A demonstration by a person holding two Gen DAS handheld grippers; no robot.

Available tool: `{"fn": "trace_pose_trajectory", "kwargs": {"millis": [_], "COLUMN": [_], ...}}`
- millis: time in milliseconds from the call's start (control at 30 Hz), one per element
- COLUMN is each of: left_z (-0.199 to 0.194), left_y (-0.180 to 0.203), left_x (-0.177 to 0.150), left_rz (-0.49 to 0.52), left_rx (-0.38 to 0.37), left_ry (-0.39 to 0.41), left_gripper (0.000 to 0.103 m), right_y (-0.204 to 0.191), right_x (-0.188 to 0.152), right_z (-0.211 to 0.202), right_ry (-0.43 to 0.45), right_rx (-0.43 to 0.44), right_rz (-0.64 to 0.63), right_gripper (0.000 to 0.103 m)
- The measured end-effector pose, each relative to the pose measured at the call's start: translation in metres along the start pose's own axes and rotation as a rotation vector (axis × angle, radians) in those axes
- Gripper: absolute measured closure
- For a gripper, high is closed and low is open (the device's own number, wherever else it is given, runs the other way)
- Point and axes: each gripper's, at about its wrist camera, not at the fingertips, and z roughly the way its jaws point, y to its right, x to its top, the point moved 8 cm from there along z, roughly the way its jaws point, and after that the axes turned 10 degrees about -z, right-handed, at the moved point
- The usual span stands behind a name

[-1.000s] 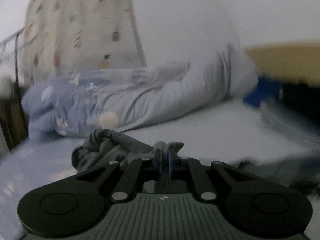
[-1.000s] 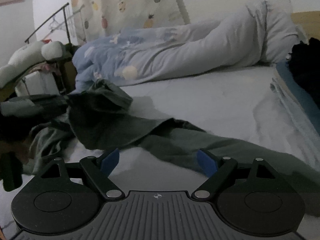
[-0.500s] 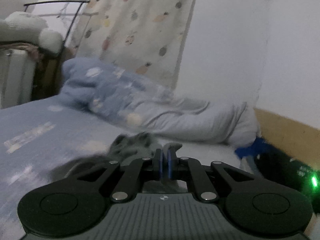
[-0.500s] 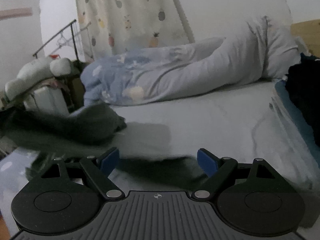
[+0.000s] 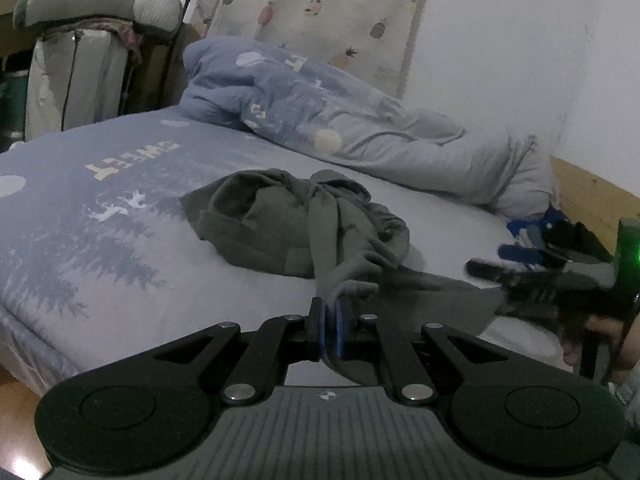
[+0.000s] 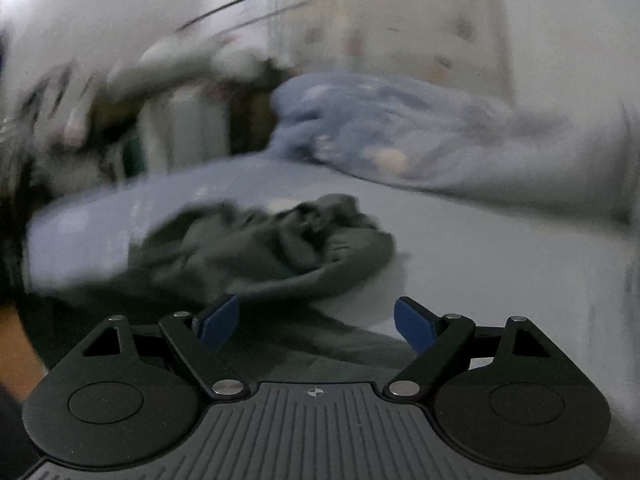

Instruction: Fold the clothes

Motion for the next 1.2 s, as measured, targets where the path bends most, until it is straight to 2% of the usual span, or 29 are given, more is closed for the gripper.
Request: {"fn": "trace_pose_trajectory", "kwargs": {"millis": [100, 200, 300, 367, 400, 433, 467, 500, 567, 667, 767, 833, 933, 1067, 1200], "left_z": [-0.010, -0.018, -0.021, -0.020, -0.020, -0.019, -0.018, -0.016, -0.011, -0.005, -0.003, -0.003, 0.000, 0.006, 0.023], "left_y": [-0.003, -0.008, -0.012, -0.012, -0.013, -0.013, -0.012, -0.011, -0.008, 0.004, 0.015, 0.020, 0.030, 0.047, 0.052], "left_x": [-0.004, -0.002, 0.002, 0.003, 0.003, 0.003, 0.002, 0.000, -0.006, -0.021, -0.033, -0.039, -0.049, -0.062, -0.072], "left_rz": [0.003, -0.010, -0.014, -0.009, -0.009, -0.008, -0.001, 0.020, 0.067, 0.206, 0.319, 0.367, 0.444, 0.630, 0.760], "left_rx": [0.002, 0.010, 0.015, 0.019, 0.020, 0.019, 0.020, 0.021, 0.023, 0.027, 0.021, 0.021, 0.011, 0.041, 0.080], "left_ry": [0.015, 0.039, 0.052, 0.054, 0.052, 0.048, 0.040, 0.023, -0.013, -0.075, -0.105, -0.119, -0.150, -0.148, -0.164], "left_gripper": [0.095, 0.098, 0.098, 0.098, 0.098, 0.099, 0.099, 0.099, 0.098, 0.098, 0.080, 0.057, 0.043, 0.043, 0.043], "right_y": [-0.026, -0.052, -0.081, -0.091, -0.093, -0.093, -0.091, -0.090, -0.085, -0.083, -0.082, -0.081, -0.079, -0.077, -0.075], "right_x": [0.004, 0.008, 0.017, 0.020, 0.020, 0.022, 0.025, 0.028, 0.041, 0.045, 0.048, 0.049, 0.052, 0.056, 0.056], "right_z": [0.016, 0.033, 0.051, 0.066, 0.074, 0.079, 0.082, 0.085, 0.081, 0.082, 0.084, 0.086, 0.089, 0.092, 0.094], "right_ry": [0.003, 0.007, 0.011, -0.002, -0.019, -0.034, -0.048, -0.062, -0.054, -0.053, -0.054, -0.054, -0.055, -0.056, -0.051], "right_rx": [0.034, 0.068, 0.079, 0.094, 0.108, 0.120, 0.130, 0.141, 0.153, 0.153, 0.152, 0.152, 0.151, 0.150, 0.151], "right_rz": [-0.185, -0.371, -0.555, -0.633, -0.668, -0.679, -0.680, -0.681, -0.627, -0.618, -0.618, -0.618, -0.617, -0.617, -0.591], "right_gripper": [0.019, 0.037, 0.040, 0.044, 0.051, 0.070, 0.080, 0.085, 0.086, 0.086, 0.086, 0.086, 0.086, 0.086, 0.086]}}
